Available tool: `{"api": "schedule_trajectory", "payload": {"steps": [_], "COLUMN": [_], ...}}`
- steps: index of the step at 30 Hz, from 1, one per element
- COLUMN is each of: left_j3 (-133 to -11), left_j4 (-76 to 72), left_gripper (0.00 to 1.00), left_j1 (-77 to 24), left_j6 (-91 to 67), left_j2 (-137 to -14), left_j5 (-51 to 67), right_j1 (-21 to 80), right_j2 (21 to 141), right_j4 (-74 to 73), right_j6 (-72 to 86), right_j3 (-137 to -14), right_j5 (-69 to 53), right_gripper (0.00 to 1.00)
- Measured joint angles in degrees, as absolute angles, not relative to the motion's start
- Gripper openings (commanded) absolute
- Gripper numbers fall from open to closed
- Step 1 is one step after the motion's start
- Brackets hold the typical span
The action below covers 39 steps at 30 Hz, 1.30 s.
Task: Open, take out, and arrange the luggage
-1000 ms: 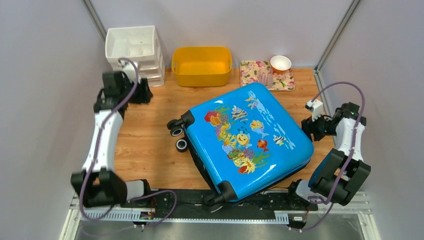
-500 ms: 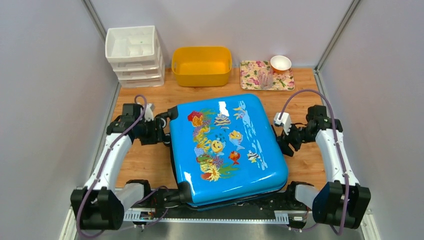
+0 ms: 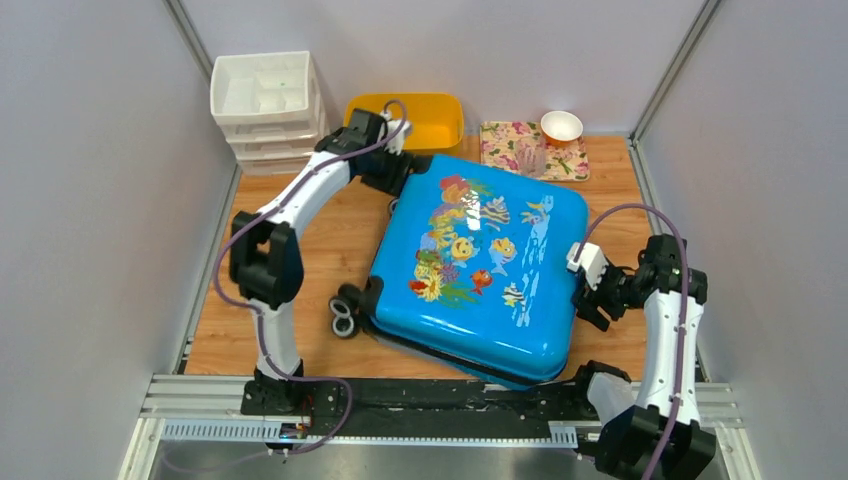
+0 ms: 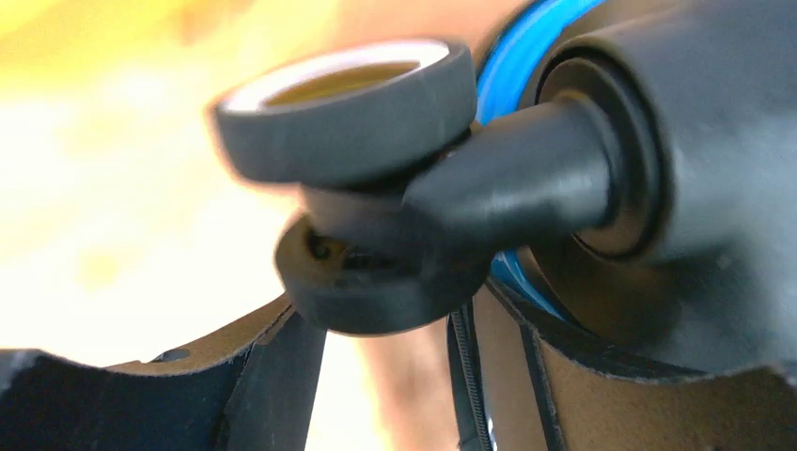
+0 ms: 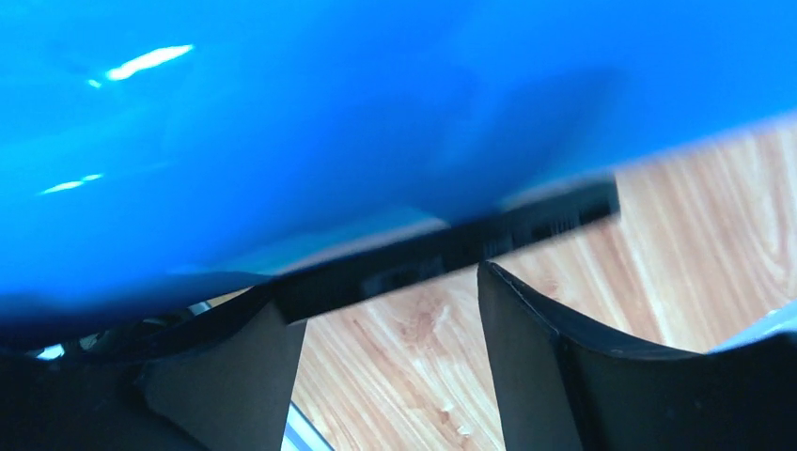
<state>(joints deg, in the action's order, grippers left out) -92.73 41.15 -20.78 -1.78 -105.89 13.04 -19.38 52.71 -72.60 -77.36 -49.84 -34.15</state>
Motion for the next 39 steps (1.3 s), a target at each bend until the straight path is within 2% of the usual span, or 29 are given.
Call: {"api": "schedule_trajectory", "payload": {"steps": [3, 5, 7, 10, 13, 17, 20, 22, 24, 30, 34, 39], "left_j3": [-110.80, -115.02, -114.15, -103.42, -90.08, -78.56, -67.02, -59.00, -52.56, -40.88, -33.50, -29.69], "left_j4": [37.21, 34.98, 33.10, 28.21, 25.12, 22.13, 20.08, 19.90, 20.71, 24.82, 24.60, 23.20], "left_gripper": [0.70, 0.71, 0.73, 0.75, 0.75, 0.75, 0.75, 0.73, 0.70, 0.65, 0.66, 0.68], "left_j1": [-23.16, -23.33, -22.81, -19.46, -11.99, -1.43, 2.76, 2.57, 2.17, 1.87, 1.39, -2.37], "left_j6": [0.73, 0.82, 0.21, -0.89, -3.97, -10.66, -14.90, -16.99, -18.76, -22.92, -25.65, -26.68], "left_j2": [-118.63, -121.05, -119.83, -111.94, -100.20, -86.13, -74.22, -67.18, -62.24, -59.18, -57.23, -57.91], "left_j5": [17.76, 21.19, 24.62, 27.31, 26.65, 23.03, 20.53, 20.16, 20.51, 23.92, 28.53, 32.10], "right_j1": [-22.00, -23.68, -25.30, -28.23, -29.87, -30.15, -30.04, -29.78, -28.38, -22.83, -21.02, -19.68], "right_j2": [52.84, 52.40, 52.12, 52.99, 55.09, 57.23, 57.93, 57.58, 60.40, 84.60, 97.34, 102.85], "right_j4": [-74.67, -75.79, -76.73, -77.58, -77.45, -77.47, -71.70, -57.14, -46.74, -32.75, -32.64, -37.26], "right_j6": [-81.60, -84.38, -86.52, -87.72, -87.02, -81.65, -63.75, -46.02, -34.63, -20.40, -19.31, -23.46], "right_j3": [-48.53, -48.53, -49.52, -55.00, -63.68, -74.81, -80.05, -78.56, -79.02, -92.55, -94.50, -90.89], "right_j5": [-34.26, -34.28, -34.68, -37.17, -42.28, -51.77, -58.15, -57.58, -54.43, -43.20, -38.33, -40.07], "right_gripper": [0.70, 0.70, 0.70, 0.69, 0.70, 0.70, 0.72, 0.71, 0.69, 0.67, 0.63, 0.60]}}
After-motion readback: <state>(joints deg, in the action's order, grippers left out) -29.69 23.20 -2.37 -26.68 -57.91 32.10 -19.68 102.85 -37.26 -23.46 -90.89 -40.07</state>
